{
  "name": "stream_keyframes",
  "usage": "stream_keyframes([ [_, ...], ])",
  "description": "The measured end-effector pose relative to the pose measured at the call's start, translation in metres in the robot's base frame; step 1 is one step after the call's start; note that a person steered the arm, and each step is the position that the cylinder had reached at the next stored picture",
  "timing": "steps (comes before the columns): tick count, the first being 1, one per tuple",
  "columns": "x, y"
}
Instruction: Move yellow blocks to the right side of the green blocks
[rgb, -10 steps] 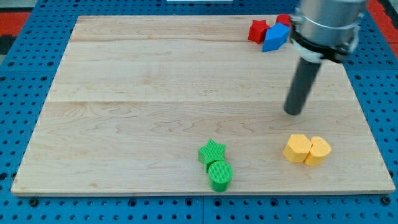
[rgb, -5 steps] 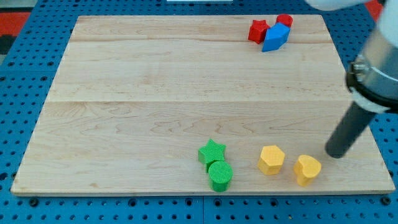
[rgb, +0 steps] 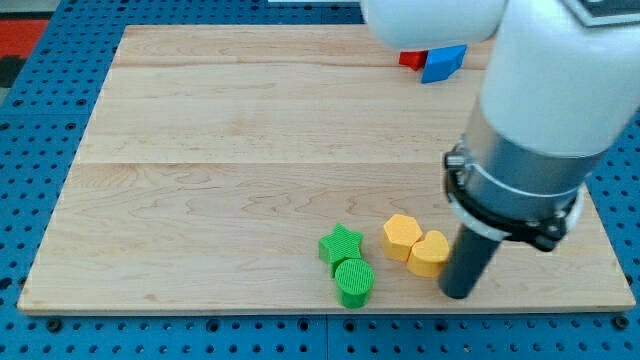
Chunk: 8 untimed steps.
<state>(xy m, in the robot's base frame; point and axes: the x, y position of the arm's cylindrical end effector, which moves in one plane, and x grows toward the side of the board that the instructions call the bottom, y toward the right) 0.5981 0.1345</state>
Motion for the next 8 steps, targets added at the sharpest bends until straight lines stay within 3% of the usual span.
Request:
stream_keyframes([
  [1,0.0,0.053],
  [2,0.013,0.034],
  [4,0.005,-0.073],
  [5,-0.003,-0.079],
  [7,0.004,-0.032],
  [8,0.002,0.041],
])
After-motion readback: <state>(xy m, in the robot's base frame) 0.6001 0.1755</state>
